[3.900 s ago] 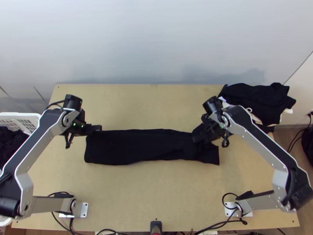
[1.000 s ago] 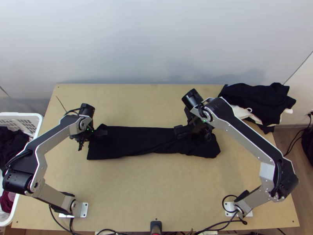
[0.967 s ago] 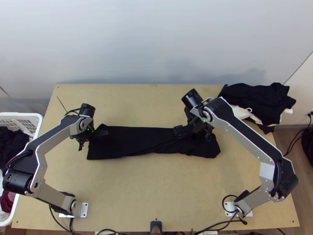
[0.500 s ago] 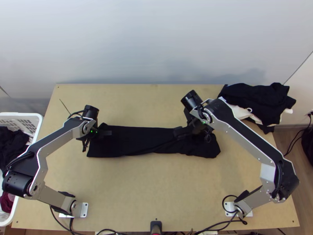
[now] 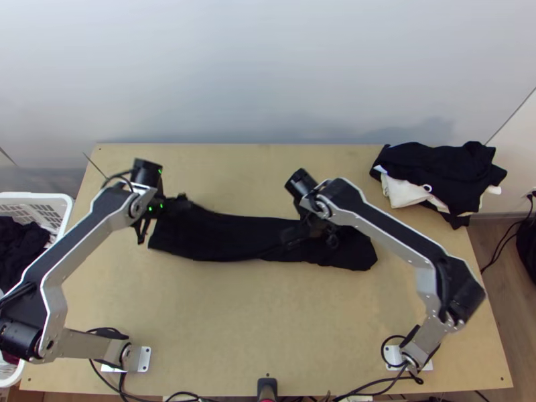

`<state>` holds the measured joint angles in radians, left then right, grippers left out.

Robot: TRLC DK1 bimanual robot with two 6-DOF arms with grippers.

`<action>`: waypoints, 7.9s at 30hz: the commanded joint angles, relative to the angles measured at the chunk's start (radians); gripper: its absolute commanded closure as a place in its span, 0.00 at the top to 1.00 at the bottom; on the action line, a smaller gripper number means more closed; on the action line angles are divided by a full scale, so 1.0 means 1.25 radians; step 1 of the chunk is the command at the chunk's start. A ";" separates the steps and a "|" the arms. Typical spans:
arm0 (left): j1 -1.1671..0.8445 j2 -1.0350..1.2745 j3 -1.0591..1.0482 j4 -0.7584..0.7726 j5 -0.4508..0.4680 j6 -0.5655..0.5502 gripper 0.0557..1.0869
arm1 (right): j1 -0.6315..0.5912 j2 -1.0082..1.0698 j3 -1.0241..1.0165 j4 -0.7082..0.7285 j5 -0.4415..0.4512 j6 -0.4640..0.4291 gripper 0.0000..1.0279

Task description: Fold the t-shirt

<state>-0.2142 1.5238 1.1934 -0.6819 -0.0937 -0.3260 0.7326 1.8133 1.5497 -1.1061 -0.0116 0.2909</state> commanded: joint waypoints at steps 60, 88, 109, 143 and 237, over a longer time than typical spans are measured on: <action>-0.597 0.547 0.870 0.026 -0.024 -0.091 0.04 | -0.500 -0.243 0.111 -0.134 -0.161 0.035 0.96; -0.650 0.673 0.848 0.246 -0.121 -0.141 0.90 | -0.512 -0.217 0.075 -0.150 -0.143 0.035 0.96; -0.456 0.306 0.681 -0.100 -0.120 -0.150 0.95 | -0.267 0.055 0.396 -0.150 -0.143 0.014 0.96; -0.401 0.299 0.469 -0.055 -0.128 -0.164 0.95 | -0.376 -0.210 -0.092 -0.161 -0.140 -0.100 0.96; -0.307 0.070 0.238 -0.137 -0.128 -0.126 0.95 | -0.041 -0.074 -0.344 0.449 0.211 -0.157 0.03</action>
<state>-0.5999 1.6127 1.4921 -0.8551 -0.2535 -0.4816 0.7177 1.7790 1.1118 -0.5663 0.2794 0.0910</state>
